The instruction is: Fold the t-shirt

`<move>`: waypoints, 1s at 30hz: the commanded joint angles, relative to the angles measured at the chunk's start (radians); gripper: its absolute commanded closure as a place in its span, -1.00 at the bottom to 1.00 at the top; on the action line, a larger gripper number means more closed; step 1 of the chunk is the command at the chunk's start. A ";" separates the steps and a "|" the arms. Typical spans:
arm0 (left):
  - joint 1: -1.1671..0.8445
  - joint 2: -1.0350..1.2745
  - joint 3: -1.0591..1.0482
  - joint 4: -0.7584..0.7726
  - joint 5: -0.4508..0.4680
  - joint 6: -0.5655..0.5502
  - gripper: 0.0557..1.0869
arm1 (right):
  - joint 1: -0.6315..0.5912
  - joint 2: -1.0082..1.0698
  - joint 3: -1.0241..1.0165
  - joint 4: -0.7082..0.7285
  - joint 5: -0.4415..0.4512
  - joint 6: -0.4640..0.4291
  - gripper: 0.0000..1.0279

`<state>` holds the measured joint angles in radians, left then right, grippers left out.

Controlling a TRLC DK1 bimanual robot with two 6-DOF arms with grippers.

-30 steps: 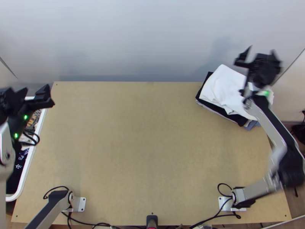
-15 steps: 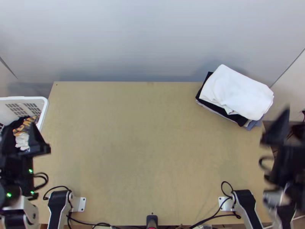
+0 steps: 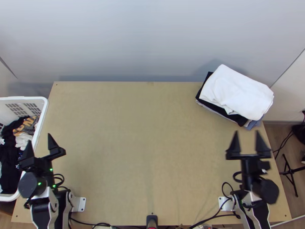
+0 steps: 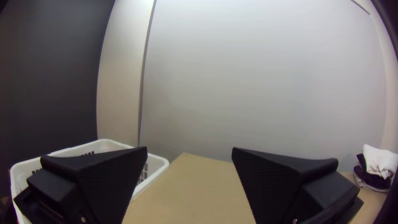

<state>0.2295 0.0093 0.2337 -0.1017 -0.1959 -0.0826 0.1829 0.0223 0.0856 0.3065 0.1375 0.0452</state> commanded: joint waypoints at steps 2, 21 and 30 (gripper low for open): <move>0.005 -0.015 -0.188 0.011 0.026 -0.037 -0.92 | 0.104 -0.025 -0.081 -0.288 -0.001 0.021 -0.93; 0.001 -0.011 -0.180 -0.049 0.065 -0.046 -0.92 | -0.011 -0.025 -0.080 -0.287 -0.003 0.010 -0.93; 0.001 -0.011 -0.180 -0.049 0.065 -0.046 -0.92 | -0.011 -0.025 -0.081 -0.287 -0.003 0.010 -0.93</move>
<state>0.2298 -0.0013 0.0555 -0.1440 -0.1310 -0.1303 0.1726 -0.0029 0.0063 0.0235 0.1341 0.0559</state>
